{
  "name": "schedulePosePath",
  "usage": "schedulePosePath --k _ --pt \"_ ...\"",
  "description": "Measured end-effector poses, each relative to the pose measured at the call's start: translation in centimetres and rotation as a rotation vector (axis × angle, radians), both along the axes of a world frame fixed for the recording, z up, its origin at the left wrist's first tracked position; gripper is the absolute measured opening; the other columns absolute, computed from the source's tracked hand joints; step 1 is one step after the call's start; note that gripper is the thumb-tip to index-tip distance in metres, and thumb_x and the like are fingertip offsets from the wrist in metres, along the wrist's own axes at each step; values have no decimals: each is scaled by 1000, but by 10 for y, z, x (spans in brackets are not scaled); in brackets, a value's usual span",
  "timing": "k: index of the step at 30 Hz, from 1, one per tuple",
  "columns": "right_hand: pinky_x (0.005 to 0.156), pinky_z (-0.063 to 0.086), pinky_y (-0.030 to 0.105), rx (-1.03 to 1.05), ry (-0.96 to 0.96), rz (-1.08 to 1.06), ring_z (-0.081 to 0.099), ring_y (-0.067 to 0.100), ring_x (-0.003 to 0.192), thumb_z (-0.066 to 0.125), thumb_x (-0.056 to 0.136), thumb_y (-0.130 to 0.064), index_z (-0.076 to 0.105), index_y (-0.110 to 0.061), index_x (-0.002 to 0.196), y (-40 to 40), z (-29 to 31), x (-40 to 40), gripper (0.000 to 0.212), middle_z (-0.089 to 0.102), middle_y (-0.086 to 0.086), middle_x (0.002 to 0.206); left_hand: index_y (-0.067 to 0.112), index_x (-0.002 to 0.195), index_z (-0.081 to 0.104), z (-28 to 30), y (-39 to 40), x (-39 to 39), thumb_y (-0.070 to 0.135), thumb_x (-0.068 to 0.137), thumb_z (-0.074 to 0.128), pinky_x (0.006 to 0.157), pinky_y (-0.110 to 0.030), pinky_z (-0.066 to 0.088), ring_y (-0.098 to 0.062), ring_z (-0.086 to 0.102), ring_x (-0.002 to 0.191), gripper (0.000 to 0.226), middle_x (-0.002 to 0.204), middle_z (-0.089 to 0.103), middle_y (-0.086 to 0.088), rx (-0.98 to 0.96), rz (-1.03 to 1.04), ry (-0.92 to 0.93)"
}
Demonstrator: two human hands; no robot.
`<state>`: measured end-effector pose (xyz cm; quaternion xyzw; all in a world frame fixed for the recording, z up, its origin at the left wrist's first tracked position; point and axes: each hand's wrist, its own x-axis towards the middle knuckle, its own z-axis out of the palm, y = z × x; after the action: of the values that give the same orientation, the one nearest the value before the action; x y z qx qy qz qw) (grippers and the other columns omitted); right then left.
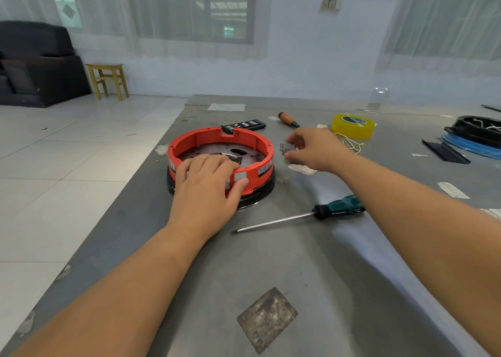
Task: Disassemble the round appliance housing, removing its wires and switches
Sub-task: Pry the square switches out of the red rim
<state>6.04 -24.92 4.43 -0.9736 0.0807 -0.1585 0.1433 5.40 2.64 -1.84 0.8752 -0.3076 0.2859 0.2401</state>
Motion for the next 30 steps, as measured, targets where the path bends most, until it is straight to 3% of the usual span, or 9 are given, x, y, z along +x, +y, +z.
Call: schedulePosePath --k 7,13,16,20,25,30 --pt "96 54 40 -215 192 -7 60 19 109 74 87 -44 66 -27 128 -2 -3 54 45 68 -3 122 24 121 71 -4 -1 4 46 101 58 113 -45 28 -25 54 128 32 129 67 3 -1 14 -10" --pt "95 52 39 -215 290 -35 58 19 105 73 88 -45 64 -28 128 -10 -14 60 44 67 -3 123 22 120 72 -5 -2 5 43 99 66 112 -45 28 -25 54 127 29 129 68 2 1 20 -8" --pt "100 51 41 -164 273 -25 59 20 116 73 89 -44 58 -27 134 -12 -15 54 49 66 -3 128 23 120 71 -4 -2 5 42 100 66 113 -45 28 -25 53 128 29 130 67 3 6 21 -7" --pt "104 49 39 -106 167 31 59 20 121 69 92 -44 56 -24 139 -8 -9 26 52 63 -1 135 23 122 71 -4 -1 5 42 101 64 113 -44 27 -25 53 129 29 131 67 3 16 20 -8" --pt "96 50 32 -65 40 165 63 12 109 66 95 -43 66 -25 127 2 -8 -46 37 69 -5 121 22 122 71 -3 -1 4 45 101 55 113 -44 27 -25 52 130 34 131 66 2 16 15 -17" --pt "95 45 38 -328 15 132 60 14 111 37 101 -63 64 -33 122 18 -38 -118 45 67 -10 117 23 129 67 -1 1 -2 52 98 47 117 -45 25 -25 48 136 46 137 63 2 33 11 8"
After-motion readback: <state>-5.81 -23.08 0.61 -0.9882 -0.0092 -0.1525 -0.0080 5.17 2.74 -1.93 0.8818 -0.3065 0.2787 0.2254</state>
